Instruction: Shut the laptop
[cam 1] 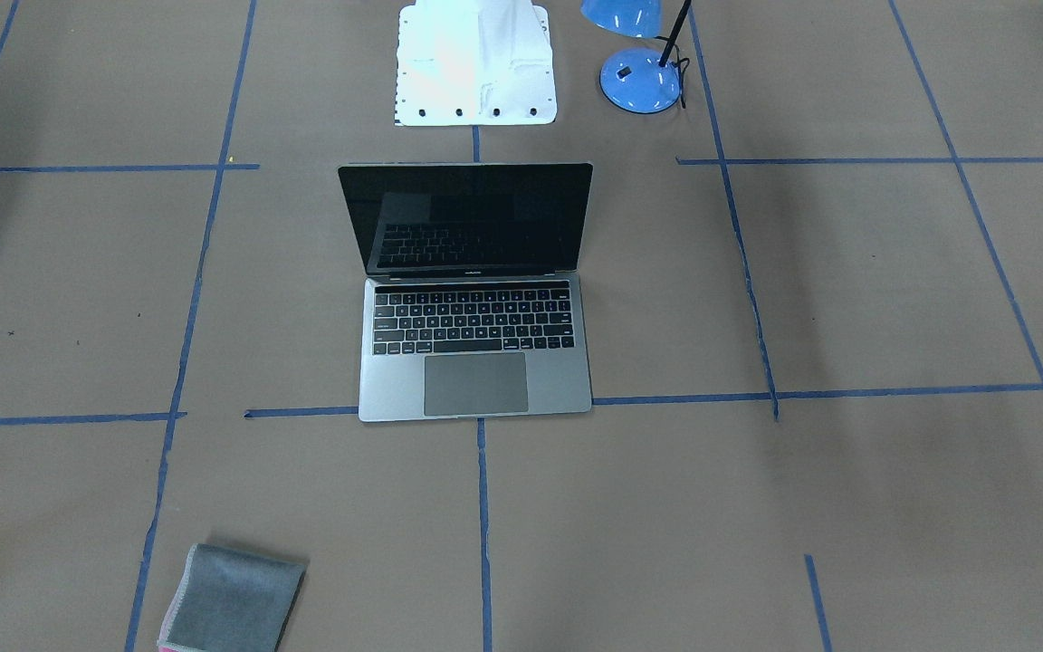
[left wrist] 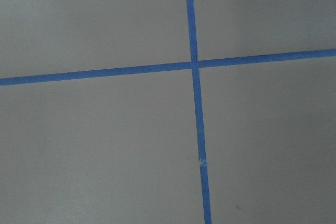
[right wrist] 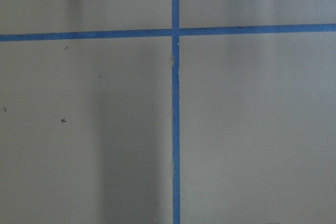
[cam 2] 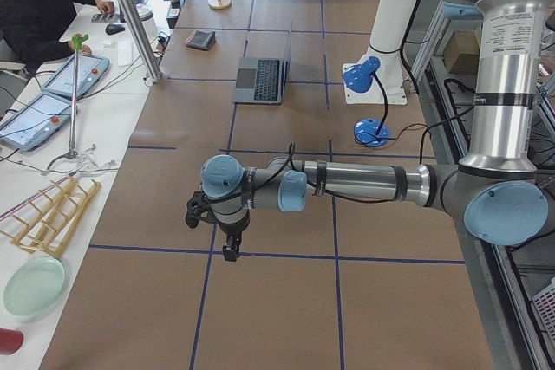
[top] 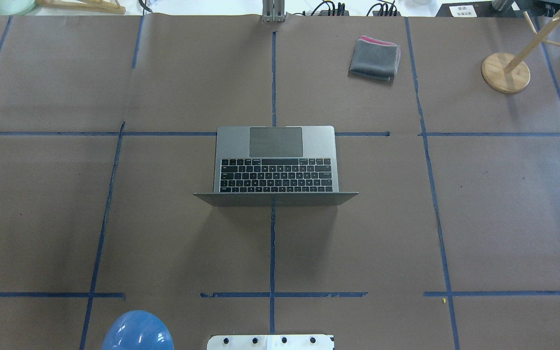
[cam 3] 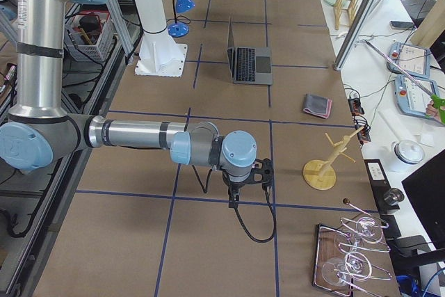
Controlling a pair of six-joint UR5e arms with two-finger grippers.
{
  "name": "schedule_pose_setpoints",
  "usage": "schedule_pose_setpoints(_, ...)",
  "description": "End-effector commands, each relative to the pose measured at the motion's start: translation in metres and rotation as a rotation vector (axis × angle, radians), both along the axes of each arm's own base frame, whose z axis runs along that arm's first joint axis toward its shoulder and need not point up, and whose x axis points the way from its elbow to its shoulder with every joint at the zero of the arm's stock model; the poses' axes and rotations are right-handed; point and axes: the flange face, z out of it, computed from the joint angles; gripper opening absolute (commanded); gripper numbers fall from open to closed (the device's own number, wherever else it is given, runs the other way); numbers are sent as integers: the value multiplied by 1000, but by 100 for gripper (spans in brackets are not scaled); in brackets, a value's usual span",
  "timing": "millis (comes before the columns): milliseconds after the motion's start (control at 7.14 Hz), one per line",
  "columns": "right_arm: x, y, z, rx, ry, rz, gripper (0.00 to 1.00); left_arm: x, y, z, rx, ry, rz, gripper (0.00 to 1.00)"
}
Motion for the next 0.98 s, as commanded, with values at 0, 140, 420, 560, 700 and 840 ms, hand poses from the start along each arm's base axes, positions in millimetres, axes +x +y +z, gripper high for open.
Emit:
schedule_pose_setpoints(0, 0, -8, -8, 18, 2, 0, 100, 3, -1, -37, 49, 39, -5, 100)
schedule_pose_setpoints(140, 0, -10, -11, 22, -1, 2, 100, 3, 0, -68, 62, 40, -14, 100)
schedule_pose_setpoints(420, 0, -18, -22, 44, -3, 2, 100, 7, 29, -178, 40, 47, -52, 100)
schedule_pose_setpoints(560, 0, -19, -27, 45, -3, 8, 100, 33, 46, -233, 14, 75, -118, 100)
schedule_pose_setpoints(700, 0, -20, -29, 45, -2, 14, 100, 94, 59, -279, -14, 108, -90, 100)
schedule_pose_setpoints(840, -14, -26, -32, 54, 0, -16, 100, 132, 55, -325, -40, 148, -108, 100)
